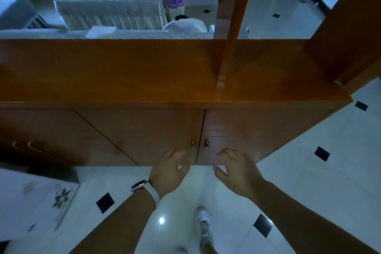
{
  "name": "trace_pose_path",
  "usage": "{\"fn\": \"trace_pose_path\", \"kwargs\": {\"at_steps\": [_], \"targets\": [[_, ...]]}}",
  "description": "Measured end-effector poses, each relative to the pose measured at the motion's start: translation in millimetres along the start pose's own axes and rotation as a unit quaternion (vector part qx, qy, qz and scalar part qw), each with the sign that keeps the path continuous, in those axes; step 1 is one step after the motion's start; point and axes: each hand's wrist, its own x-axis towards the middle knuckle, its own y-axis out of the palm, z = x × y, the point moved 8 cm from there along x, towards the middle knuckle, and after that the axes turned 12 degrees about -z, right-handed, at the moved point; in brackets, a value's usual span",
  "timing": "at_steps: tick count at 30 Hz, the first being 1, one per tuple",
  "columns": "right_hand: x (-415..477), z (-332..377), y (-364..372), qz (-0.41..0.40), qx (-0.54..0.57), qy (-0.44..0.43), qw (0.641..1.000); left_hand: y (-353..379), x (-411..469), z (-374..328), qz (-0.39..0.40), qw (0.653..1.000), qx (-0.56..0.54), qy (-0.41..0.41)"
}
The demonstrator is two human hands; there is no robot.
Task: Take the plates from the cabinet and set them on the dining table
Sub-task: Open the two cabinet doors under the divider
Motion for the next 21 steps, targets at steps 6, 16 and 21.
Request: {"fn": "trace_pose_path", "kwargs": {"at_steps": [6, 16, 21], "targets": [[51.3, -36.5, 70.5, 0.020, 0.081, 0.051, 0.995, 81.0, 37.5, 35.5, 0.038, 0.988, -0.084, -0.123], [85.6, -81.2, 182.1, 0.036, 0.189, 0.237, 0.952, 170.9, 65.4, 95.1, 0.021, 0.900, -0.240, -0.363], [92.9, -91.7, 222.8, 0.043, 0.296, 0.297, 0.907, 193.2, 85.5, 95.9, 0.010, 0.883, -0.262, -0.390]]}}
